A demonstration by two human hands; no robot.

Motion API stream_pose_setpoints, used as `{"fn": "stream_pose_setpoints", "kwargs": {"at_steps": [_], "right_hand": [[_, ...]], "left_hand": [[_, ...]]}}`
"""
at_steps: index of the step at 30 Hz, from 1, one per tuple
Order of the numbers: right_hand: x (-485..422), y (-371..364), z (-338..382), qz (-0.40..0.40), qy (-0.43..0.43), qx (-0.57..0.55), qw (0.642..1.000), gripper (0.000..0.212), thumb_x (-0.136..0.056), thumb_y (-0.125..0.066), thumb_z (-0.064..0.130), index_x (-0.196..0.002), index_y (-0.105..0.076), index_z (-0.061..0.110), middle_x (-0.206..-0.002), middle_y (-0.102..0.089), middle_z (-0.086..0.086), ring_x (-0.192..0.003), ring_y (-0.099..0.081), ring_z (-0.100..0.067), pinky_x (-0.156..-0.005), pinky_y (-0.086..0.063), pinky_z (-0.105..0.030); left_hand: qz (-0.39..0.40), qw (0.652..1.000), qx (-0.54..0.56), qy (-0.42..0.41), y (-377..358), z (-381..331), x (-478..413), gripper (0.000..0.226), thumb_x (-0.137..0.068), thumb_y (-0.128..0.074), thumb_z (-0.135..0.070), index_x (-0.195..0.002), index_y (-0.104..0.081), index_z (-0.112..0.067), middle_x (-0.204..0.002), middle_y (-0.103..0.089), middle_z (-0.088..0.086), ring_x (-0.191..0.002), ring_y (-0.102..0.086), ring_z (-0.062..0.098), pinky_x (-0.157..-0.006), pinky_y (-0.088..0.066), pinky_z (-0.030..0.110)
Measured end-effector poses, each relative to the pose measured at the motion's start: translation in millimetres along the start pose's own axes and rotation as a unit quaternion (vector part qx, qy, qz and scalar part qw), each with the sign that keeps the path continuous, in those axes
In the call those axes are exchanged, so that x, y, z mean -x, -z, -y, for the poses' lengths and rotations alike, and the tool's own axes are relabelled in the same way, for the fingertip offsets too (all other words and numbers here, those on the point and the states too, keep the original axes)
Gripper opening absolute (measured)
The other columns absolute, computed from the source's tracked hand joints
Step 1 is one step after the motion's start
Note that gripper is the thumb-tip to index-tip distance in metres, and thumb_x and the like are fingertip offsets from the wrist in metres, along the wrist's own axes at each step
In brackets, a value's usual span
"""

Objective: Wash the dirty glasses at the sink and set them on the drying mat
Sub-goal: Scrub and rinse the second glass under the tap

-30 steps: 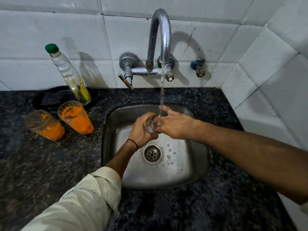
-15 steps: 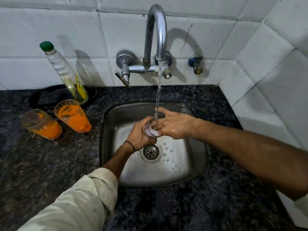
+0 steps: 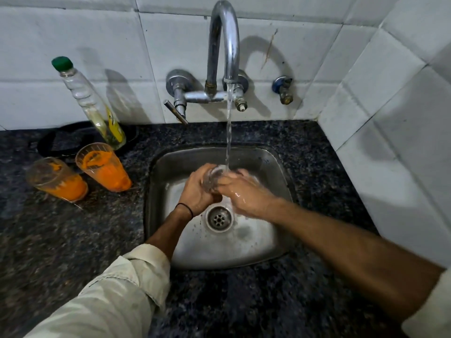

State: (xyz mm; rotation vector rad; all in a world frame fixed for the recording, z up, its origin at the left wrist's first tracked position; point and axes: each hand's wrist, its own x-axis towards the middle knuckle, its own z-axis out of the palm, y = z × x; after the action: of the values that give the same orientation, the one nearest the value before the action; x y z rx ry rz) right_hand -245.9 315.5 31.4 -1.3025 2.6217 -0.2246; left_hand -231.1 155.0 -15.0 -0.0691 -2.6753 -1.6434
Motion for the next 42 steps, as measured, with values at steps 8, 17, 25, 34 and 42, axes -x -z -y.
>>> {"fn": "stream_pose_setpoints", "kwargs": {"at_steps": [8, 17, 25, 34, 42], "right_hand": [[-27, 21, 2, 0.097, -0.082, 0.005, 0.992, 0.017, -0.079, -0.059, 0.012, -0.095, -0.058, 0.018, -0.102, -0.063, -0.007, -0.099, -0.06, -0.025, -0.092, -0.05, -0.033], [-29, -34, 36, -0.271, -0.389, -0.73, 0.492, 0.026, -0.072, -0.046, -0.005, -0.081, -0.064, 0.012, -0.069, -0.062, -0.006, -0.064, -0.056, -0.021, -0.055, -0.044, -0.027], [-46, -83, 43, -0.213, -0.371, -0.866, 0.259, 0.041, -0.092, -0.055, 0.052, -0.086, -0.068, 0.014, -0.073, -0.065, -0.007, -0.063, -0.055, -0.017, -0.058, -0.042, -0.027], [-60, -92, 21, -0.195, -0.454, -0.849, 0.189, 0.023, -0.093, -0.043, 0.025, -0.072, -0.051, 0.018, -0.056, -0.041, 0.001, -0.047, -0.036, -0.009, -0.045, -0.028, -0.017], [-37, -80, -5, -0.181, -0.553, -0.776, 0.243, 0.036, -0.088, -0.057, 0.032, -0.057, -0.043, 0.022, -0.04, -0.034, 0.007, -0.029, -0.028, -0.005, -0.034, -0.02, -0.01]], "left_hand": [[0.029, 0.997, 0.075, 0.023, -15, -9, 0, 0.041, -0.064, -0.075, -0.018, -0.103, -0.063, -0.022, -0.094, -0.066, -0.009, -0.09, -0.061, 0.01, -0.087, -0.055, 0.042], [0.107, 0.941, -0.285, 0.147, 3, -21, -13, 0.058, -0.063, -0.081, -0.03, -0.116, -0.057, -0.037, -0.106, -0.07, 0.001, -0.103, -0.066, 0.028, -0.087, -0.055, 0.045], [0.161, 0.834, -0.522, 0.074, 10, -61, -21, 0.04, -0.083, -0.066, -0.049, -0.112, -0.063, -0.022, -0.113, -0.066, 0.006, -0.107, -0.064, 0.03, -0.08, -0.047, 0.037], [0.117, 0.941, -0.315, 0.045, 7, -49, -17, 0.044, -0.075, -0.075, -0.044, -0.116, -0.066, -0.029, -0.113, -0.07, 0.003, -0.102, -0.065, 0.025, -0.084, -0.051, 0.033], [0.081, 0.983, -0.162, 0.036, -12, -38, -15, 0.031, -0.099, -0.049, -0.043, -0.113, -0.07, -0.026, -0.112, -0.067, 0.002, -0.101, -0.062, 0.02, -0.084, -0.047, 0.029]]}}
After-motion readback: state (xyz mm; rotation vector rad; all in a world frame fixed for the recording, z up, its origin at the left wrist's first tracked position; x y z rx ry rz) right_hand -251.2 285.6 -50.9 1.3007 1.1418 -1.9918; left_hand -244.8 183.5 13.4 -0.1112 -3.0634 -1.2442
